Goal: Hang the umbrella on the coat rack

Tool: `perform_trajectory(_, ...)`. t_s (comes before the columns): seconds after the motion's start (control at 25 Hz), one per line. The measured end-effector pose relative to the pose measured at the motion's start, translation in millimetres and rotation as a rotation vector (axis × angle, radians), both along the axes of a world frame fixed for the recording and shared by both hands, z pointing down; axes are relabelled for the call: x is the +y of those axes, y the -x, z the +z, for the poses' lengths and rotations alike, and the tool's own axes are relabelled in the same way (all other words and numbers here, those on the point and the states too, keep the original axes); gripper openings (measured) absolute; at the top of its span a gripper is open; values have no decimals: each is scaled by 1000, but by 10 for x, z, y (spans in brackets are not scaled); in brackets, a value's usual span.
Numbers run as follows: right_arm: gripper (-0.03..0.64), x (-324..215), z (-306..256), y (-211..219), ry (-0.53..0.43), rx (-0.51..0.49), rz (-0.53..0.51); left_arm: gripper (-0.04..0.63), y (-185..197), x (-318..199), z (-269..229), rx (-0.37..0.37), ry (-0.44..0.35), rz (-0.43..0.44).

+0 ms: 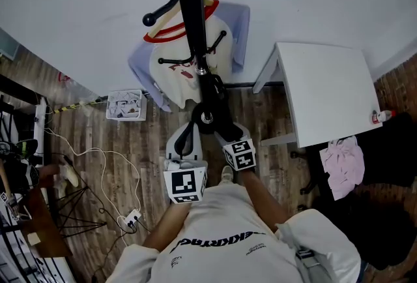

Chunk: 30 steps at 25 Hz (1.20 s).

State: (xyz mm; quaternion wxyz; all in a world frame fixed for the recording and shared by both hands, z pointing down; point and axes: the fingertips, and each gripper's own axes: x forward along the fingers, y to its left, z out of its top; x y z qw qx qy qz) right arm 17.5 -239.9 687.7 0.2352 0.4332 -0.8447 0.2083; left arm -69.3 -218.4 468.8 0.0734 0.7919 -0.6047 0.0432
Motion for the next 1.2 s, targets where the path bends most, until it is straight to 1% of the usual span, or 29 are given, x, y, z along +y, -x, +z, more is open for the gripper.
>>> perform_trajectory(0.28, 259, -84, 158, 76, 14, 11, -7, -2, 51, 13, 35, -6, 8, -14)
perform_trajectory(0.68, 261, -337, 458, 222, 43, 67, -51, -3, 170, 47, 66, -22, 20, -50)
perform_trajectory(0.96, 261, -571, 572, 328, 38, 99, -77, -2, 208, 73, 44, -28, 16, -67)
perform_trajectory(1.2, 262, -739, 638, 405, 27, 90, -82, -3, 323, 107, 110, -37, 32, -102)
